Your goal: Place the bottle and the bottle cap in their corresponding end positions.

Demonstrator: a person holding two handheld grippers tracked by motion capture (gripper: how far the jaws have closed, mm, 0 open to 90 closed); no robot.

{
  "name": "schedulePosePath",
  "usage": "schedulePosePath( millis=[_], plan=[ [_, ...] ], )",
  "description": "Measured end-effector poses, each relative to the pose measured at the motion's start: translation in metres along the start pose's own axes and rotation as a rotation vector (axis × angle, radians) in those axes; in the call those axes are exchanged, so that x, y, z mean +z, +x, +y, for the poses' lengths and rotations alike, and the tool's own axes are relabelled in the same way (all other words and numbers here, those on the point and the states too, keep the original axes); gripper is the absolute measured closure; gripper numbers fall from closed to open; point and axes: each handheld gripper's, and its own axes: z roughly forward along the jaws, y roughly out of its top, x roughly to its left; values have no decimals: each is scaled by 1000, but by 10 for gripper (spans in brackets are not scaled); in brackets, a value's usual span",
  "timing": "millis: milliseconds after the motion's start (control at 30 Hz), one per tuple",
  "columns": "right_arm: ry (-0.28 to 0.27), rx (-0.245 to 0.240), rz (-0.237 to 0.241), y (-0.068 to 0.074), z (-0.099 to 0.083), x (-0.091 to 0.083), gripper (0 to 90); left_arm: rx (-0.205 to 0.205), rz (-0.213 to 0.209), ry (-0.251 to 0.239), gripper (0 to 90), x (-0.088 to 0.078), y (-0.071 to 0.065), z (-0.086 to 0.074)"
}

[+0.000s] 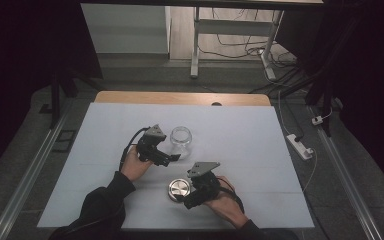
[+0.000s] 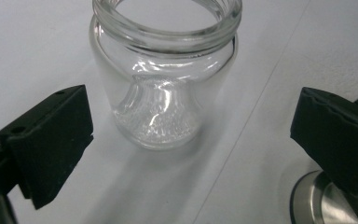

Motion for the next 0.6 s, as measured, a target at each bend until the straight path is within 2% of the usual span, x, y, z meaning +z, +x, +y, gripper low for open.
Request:
schedulePosePath(
  millis=[333, 600],
  plan=[
    [-17, 8, -5, -5, 1, -8, 52, -15, -18, -7, 0, -13, -8, -8],
    [-37, 21, -12, -8, 4, -17, 45, -1, -35, -29, 0, -29, -19, -13]
  ],
)
